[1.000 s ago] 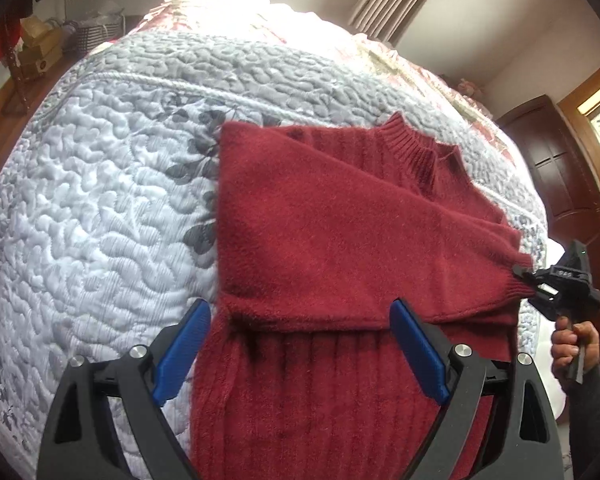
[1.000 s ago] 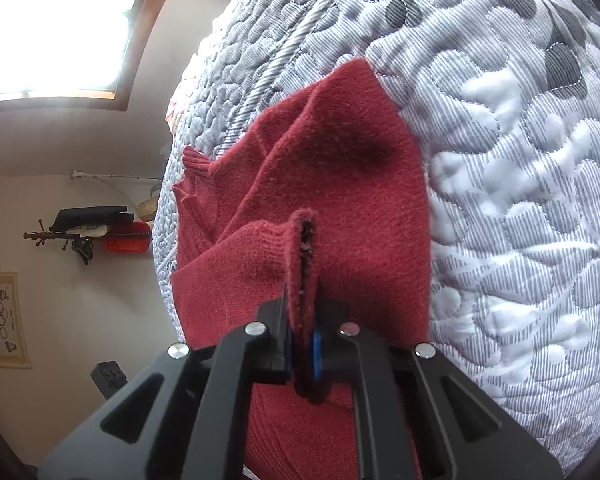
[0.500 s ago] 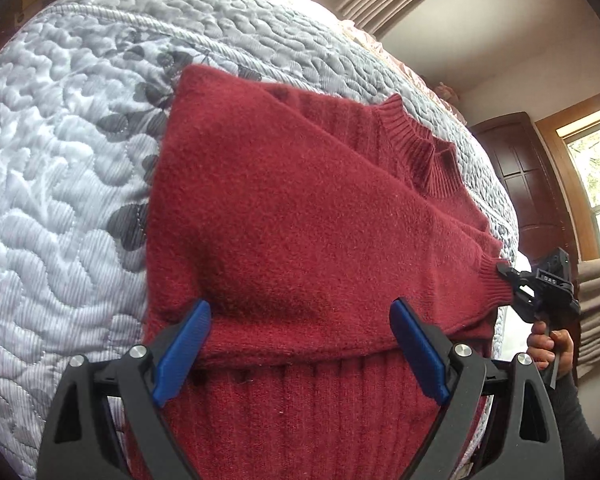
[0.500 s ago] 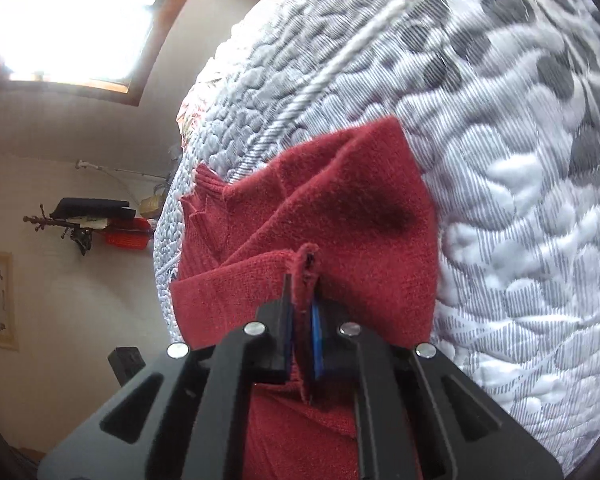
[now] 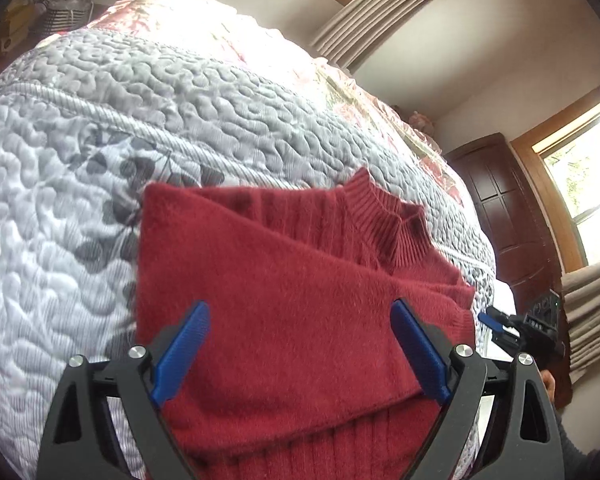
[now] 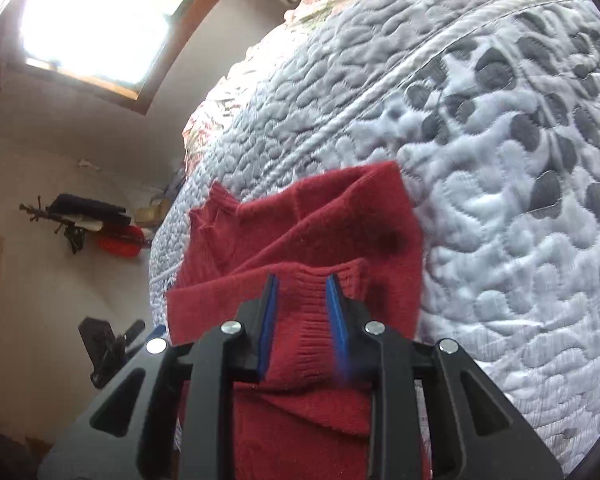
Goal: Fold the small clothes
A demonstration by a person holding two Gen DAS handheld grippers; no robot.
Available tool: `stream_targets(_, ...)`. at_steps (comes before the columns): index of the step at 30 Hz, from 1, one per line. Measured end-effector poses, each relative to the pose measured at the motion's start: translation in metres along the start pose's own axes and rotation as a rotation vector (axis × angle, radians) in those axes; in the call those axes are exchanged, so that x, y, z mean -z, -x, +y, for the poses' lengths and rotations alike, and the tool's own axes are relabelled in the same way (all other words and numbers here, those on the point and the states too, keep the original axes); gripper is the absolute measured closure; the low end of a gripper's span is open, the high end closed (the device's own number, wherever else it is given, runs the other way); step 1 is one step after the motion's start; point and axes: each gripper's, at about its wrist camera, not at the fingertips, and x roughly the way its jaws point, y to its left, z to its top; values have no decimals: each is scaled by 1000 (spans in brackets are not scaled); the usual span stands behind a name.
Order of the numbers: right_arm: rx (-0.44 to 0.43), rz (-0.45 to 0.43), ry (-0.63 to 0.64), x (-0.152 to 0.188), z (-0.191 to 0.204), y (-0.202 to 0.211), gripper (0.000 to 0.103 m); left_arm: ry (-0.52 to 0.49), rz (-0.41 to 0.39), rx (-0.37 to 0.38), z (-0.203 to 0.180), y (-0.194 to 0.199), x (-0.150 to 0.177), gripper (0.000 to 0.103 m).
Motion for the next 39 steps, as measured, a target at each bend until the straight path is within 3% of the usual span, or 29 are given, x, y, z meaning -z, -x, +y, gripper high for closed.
stream_targets(2,19,39,3,2,-2,-19,79,-3,-5,-22,7,-9,-14,11)
stream_targets(5,44,47,-44,2,-25,-33,103,5,67,-82,25,-36,-24,11)
stream_targets(8,32,38,-67,2,-26,-25,101,4,89,-89,35,-45,-22,13)
stream_targets(9,27,31,-47,3,-18,-19,92,-1,86,-90,32,-39,-21,13)
stream_targets(11,-6,34,-12,9,-1,-10,87,-13,51,-59,23,-15,-14,13)
stream_targets(14,-11,77,5,20,8,-12,87,-20,25,-2,13,16,11,13)
stream_targets(16,9,115,-15,27,-1,-23,87,-31,69,-28,12,17,33,13)
stream_targets(18,31,122,-40,31,-15,-29,103,-24,142,-72,22,5,55,13)
stream_targets(21,32,98,-78,32,-23,-24,103,-71,141,-98,28,1,71,13)
stream_targets(22,35,87,-77,33,-22,-18,100,-77,146,-110,26,3,71,13)
stream_targets(23,30,78,-74,35,-18,-11,89,-67,150,-122,23,7,70,13)
stream_targets(24,20,70,-69,40,-14,-2,69,-49,156,-130,20,14,70,13)
stream_targets(25,12,64,-63,46,-8,9,58,-40,158,-121,17,23,71,13)
stream_targets(26,11,63,-59,53,-5,19,37,-43,154,-116,14,34,74,12)
stream_targets(27,11,68,-57,63,-3,28,32,-50,153,-121,11,47,81,10)
stream_targets(34,56,220,-159,168,-41,81,32,98,302,-153,58,118,171,10)
stream_targets(36,54,271,-189,201,-55,95,27,144,351,-157,71,134,204,10)
stream_targets(39,50,349,-231,243,-76,111,26,194,435,-105,83,147,247,10)
